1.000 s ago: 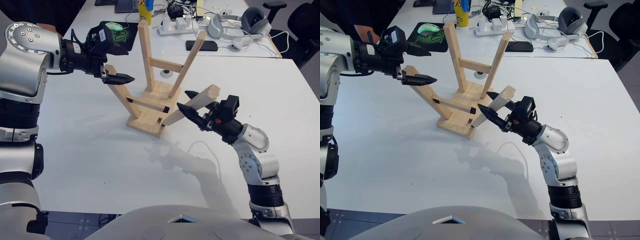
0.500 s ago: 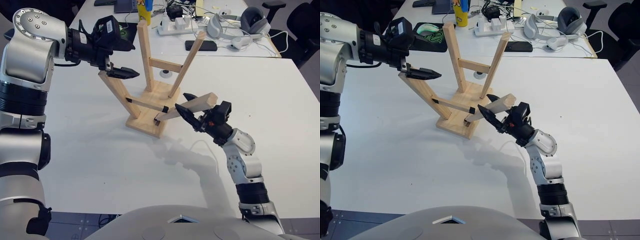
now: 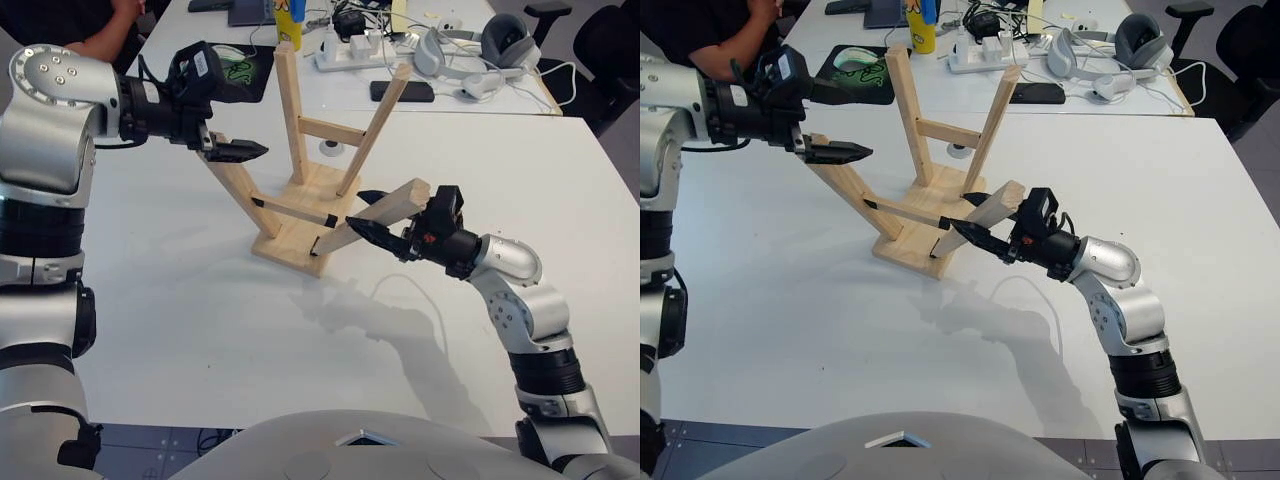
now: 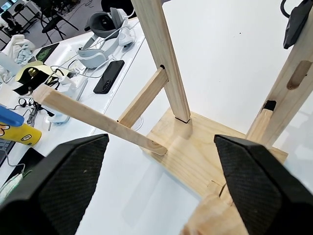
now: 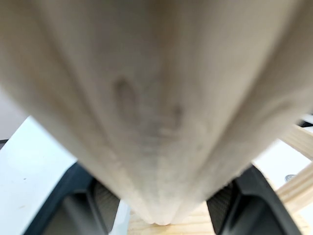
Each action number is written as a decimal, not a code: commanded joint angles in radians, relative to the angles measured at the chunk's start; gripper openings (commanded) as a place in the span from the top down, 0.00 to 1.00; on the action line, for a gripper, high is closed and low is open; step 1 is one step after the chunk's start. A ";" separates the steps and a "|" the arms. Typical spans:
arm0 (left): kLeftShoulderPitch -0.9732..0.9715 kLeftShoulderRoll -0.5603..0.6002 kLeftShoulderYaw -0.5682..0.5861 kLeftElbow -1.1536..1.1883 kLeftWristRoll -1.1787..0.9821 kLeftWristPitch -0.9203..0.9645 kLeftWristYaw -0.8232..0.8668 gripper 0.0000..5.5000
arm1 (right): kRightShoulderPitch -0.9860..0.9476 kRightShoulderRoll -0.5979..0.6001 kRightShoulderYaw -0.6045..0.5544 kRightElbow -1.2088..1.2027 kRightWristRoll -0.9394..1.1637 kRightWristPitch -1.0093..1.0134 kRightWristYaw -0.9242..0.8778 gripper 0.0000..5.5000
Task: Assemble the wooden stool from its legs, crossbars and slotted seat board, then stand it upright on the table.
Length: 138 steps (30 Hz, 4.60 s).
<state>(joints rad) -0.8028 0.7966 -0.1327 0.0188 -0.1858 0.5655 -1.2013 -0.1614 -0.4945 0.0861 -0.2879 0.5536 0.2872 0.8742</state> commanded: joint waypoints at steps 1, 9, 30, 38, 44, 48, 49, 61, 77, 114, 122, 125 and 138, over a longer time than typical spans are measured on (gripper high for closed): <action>0.048 0.023 0.033 -0.054 -0.014 0.034 0.033 0.28 | 0.024 -0.029 0.045 0.012 -0.071 0.087 -0.045 0.63; 0.090 0.032 0.057 -0.109 -0.038 0.073 0.069 0.28 | 0.024 -0.011 0.052 0.066 -0.120 0.039 -0.101 0.63; 0.215 0.049 0.141 -0.226 -0.096 0.147 0.187 0.28 | -0.114 -0.113 0.144 0.090 -0.057 0.404 -0.116 0.63; 0.256 0.039 0.170 -0.267 -0.118 0.171 0.230 0.28 | -0.129 -0.172 0.201 0.139 -0.035 0.458 -0.050 0.63; 0.250 0.003 0.269 -0.323 -0.251 0.276 0.265 0.28 | -0.111 -0.196 0.240 0.091 -0.056 0.430 -0.057 0.63; 0.221 0.047 0.230 -0.355 -0.219 0.226 0.269 0.28 | -0.101 -0.195 0.264 0.061 -0.053 0.453 -0.093 0.63; 0.194 0.042 0.218 -0.356 -0.226 0.227 0.265 0.28 | -0.102 -0.192 0.264 0.060 -0.049 0.461 -0.105 0.63; 0.129 -0.002 0.091 -0.329 -0.217 0.192 0.236 0.28 | -0.011 -0.174 0.245 0.130 -0.065 0.309 -0.121 0.63; 0.185 0.011 0.119 -0.275 -0.221 0.170 0.263 0.28 | 0.022 -0.148 0.315 0.162 -0.053 0.361 -0.171 0.63; 0.693 -0.067 0.074 -0.738 -0.388 0.498 0.390 0.64 | 0.078 -0.163 0.354 0.131 -0.027 0.371 -0.243 0.63; 0.861 -0.288 -0.060 -0.665 -0.087 0.257 0.786 0.88 | 0.077 -0.161 0.357 0.112 -0.015 0.384 -0.260 0.63; 0.864 -0.361 -0.084 -0.650 -0.068 0.242 0.844 0.97 | 0.069 -0.168 0.363 0.116 -0.014 0.387 -0.249 0.63; 0.738 -0.558 -0.111 -0.550 -0.011 0.276 1.020 1.00 | -0.005 -0.152 0.375 0.160 0.007 0.423 -0.209 0.63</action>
<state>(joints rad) -0.0146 0.2957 -0.2279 -0.5690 -0.2269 0.8264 -0.2350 -0.2916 -0.6019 0.2899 -0.3018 0.6093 0.3899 0.6142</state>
